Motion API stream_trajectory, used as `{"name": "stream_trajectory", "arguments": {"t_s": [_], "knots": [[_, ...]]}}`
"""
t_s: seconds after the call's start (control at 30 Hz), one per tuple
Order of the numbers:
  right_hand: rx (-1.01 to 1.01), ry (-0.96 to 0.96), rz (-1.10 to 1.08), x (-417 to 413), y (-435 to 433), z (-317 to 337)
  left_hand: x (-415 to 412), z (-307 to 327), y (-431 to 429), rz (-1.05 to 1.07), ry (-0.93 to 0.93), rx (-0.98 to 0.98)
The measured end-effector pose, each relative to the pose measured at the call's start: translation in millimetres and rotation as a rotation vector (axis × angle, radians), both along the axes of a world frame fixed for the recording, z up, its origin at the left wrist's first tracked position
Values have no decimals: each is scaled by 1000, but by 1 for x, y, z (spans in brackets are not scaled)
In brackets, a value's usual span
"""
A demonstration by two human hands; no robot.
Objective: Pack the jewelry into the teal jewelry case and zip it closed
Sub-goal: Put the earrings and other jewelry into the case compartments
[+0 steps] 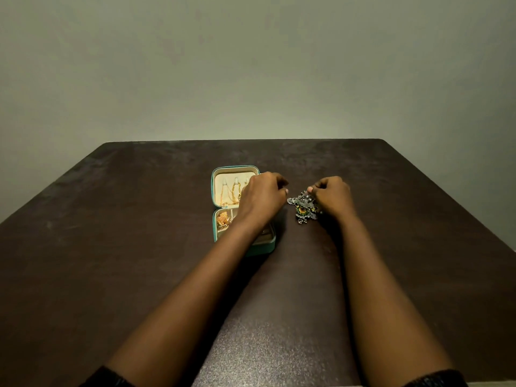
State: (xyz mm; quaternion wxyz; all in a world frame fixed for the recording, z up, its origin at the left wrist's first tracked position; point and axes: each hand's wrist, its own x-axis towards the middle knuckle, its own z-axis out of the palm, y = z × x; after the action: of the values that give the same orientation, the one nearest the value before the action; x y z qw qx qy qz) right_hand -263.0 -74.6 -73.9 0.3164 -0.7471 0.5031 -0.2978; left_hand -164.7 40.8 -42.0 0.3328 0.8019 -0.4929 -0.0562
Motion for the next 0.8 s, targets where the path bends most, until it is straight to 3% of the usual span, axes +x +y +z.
{"name": "stream_trajectory", "arguments": {"t_s": [0.4,0.67,0.8], "knots": [[83,-477,110,2,9,18,5,-7,-1,46,46,-129],[359,-758,223,12,28,34,-3,-6,-2,12,178,-283],[493,-901,277,16,36,40,-3,-5,-1,-21,335,-461]]}}
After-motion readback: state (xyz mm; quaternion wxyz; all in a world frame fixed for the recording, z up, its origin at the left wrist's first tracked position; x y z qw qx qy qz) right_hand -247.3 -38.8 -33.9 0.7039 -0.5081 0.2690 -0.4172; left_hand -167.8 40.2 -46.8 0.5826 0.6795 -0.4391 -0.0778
